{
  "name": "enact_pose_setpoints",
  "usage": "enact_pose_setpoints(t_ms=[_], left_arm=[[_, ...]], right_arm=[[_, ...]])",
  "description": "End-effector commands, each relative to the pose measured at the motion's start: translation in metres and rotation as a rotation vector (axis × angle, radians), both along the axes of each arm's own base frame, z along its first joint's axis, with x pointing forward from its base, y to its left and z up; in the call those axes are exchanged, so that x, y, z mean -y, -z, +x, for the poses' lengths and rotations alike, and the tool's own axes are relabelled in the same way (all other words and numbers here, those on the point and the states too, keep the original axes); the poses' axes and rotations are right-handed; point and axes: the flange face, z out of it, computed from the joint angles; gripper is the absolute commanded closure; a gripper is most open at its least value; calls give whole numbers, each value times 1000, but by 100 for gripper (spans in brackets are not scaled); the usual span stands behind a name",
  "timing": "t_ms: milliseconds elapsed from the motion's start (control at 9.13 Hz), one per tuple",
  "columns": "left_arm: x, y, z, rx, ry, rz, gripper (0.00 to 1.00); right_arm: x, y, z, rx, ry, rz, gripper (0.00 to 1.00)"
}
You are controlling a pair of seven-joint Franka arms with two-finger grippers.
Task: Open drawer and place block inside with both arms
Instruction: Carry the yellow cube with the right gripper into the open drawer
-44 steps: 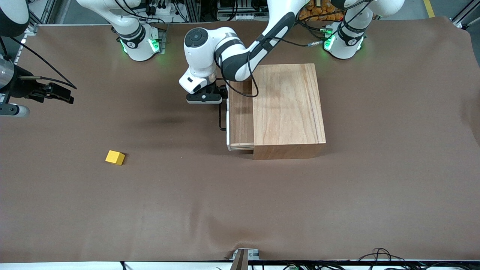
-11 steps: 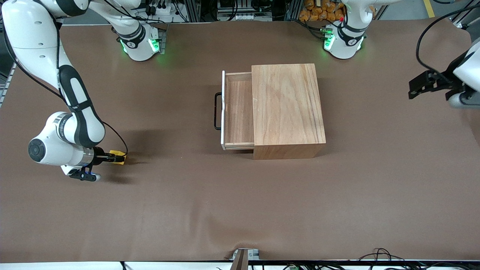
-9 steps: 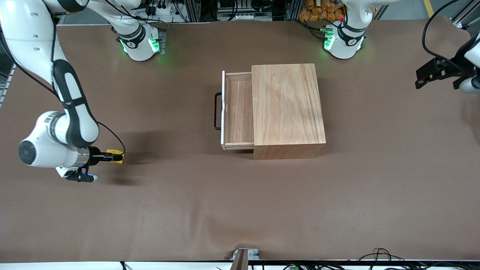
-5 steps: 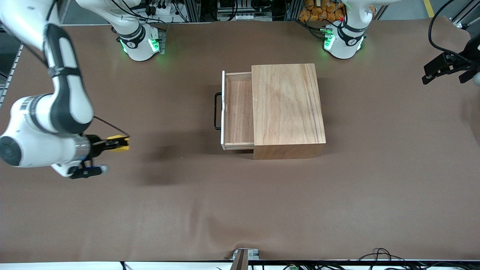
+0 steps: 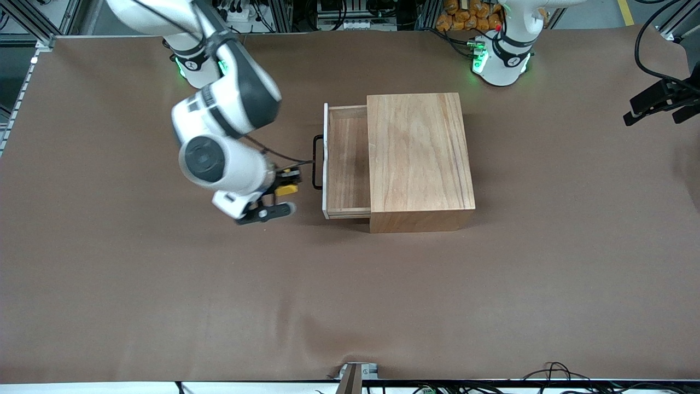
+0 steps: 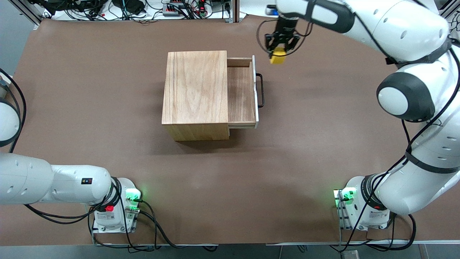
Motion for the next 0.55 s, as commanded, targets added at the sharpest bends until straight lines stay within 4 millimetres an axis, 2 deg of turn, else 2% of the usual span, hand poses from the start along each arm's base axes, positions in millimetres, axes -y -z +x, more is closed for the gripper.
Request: enact_pose_setpoints(t_ms=[0,438], left_arm=[[5,-5,-2,18,20,12,0],[3,1,4,6,20,13,0]], right_arm=[[-50,1,-22,35,83,3,100],[-107,53,-58,18,73,-30,100]])
